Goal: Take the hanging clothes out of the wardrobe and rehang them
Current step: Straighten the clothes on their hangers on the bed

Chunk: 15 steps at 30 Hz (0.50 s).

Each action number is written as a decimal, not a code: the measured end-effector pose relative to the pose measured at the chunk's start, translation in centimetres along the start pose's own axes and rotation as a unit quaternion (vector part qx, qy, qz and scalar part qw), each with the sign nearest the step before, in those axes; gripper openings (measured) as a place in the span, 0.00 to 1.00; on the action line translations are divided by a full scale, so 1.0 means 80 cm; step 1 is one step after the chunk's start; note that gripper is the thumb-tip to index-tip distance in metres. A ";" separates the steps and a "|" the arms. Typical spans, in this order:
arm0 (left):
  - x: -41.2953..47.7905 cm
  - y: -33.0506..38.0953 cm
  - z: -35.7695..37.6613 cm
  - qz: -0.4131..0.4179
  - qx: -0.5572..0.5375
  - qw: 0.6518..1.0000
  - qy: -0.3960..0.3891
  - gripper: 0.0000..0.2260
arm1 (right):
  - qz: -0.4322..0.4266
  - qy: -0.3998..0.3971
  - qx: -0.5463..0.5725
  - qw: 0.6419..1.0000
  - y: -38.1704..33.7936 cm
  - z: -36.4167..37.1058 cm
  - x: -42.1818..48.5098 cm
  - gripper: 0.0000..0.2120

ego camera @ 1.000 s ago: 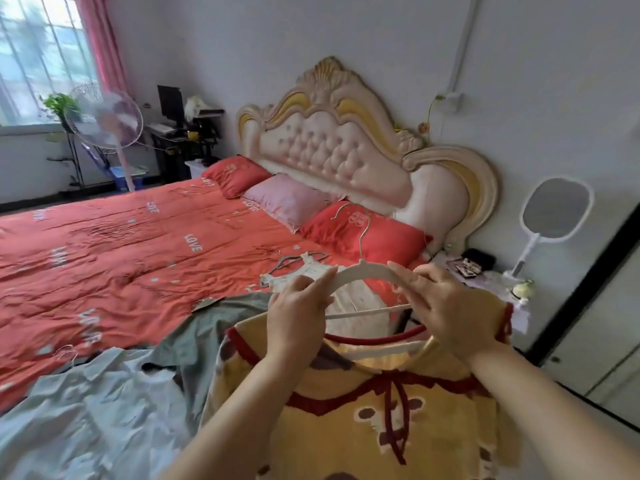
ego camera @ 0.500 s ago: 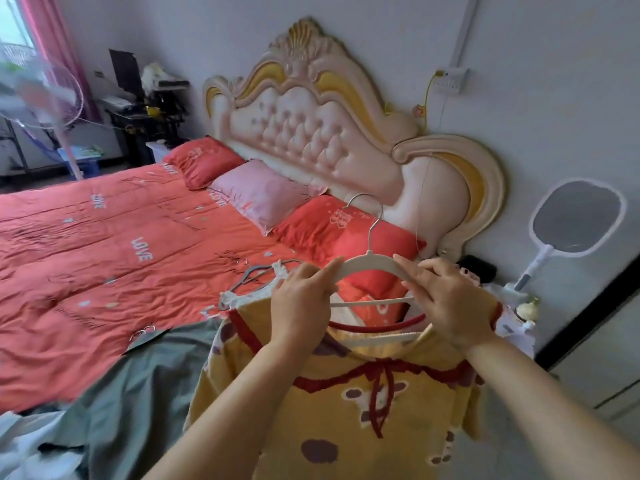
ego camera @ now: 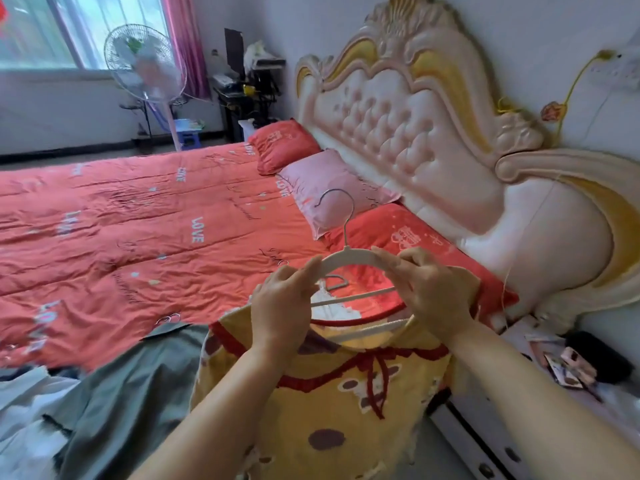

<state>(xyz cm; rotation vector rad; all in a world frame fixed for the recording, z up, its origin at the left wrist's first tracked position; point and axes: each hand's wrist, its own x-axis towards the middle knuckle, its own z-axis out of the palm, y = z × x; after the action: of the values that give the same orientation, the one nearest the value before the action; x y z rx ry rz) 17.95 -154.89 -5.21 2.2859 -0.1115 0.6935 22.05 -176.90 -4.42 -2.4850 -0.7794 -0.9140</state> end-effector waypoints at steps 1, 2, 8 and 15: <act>0.008 -0.005 0.005 -0.008 -0.004 1.000 0.003 0.20 | -0.010 -0.003 0.005 1.000 0.009 0.011 0.010 0.21; 0.016 -0.012 0.011 -0.016 -0.011 1.000 0.006 0.21 | -0.020 -0.005 0.009 1.000 0.018 0.022 0.021 0.21; 0.080 -0.057 0.038 -0.019 -0.003 0.999 0.038 0.25 | -0.046 -0.027 0.005 0.999 0.052 0.075 0.088 0.23; 0.153 -0.118 0.064 -0.038 0.016 0.999 0.025 0.23 | -0.062 -0.037 0.024 0.997 0.081 0.140 0.158 0.19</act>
<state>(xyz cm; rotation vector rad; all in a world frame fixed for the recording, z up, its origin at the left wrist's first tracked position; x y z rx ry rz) 33.24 -149.97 -7.85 2.2899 0.0100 0.7166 39.35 -171.48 -4.86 -2.4622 -0.9785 -0.8388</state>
